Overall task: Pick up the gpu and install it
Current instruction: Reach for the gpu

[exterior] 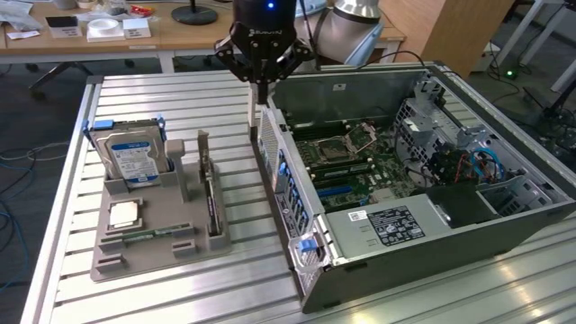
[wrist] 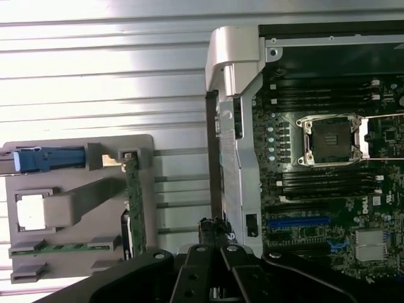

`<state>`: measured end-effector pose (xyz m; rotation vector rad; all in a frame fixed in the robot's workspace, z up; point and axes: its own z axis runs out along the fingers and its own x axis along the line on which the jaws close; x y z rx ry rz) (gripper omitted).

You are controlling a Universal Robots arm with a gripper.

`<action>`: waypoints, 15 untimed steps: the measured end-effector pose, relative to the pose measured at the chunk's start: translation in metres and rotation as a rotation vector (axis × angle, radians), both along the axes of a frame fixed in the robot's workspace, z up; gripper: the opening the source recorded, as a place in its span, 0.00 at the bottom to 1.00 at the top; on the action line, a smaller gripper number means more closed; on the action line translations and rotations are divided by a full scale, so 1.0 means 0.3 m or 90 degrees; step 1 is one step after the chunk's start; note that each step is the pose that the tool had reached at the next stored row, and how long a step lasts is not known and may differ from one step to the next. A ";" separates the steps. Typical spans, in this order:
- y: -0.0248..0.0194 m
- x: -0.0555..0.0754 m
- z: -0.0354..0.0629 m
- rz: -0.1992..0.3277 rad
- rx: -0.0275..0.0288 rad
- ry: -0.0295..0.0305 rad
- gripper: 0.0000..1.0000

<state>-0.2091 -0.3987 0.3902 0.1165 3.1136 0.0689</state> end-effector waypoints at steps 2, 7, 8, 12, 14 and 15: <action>0.000 -0.020 -0.001 0.000 0.0000 0.0000 0.11; 0.000 -0.068 -0.003 0.000 0.0000 0.0000 0.11; 0.000 -0.076 -0.004 0.000 0.0000 0.0000 0.11; 0.000 -0.104 -0.006 0.000 0.0000 0.0001 0.11; 0.000 -0.119 -0.007 0.000 0.0000 0.0000 0.11; 0.000 -0.127 -0.007 0.000 0.0000 0.0000 0.11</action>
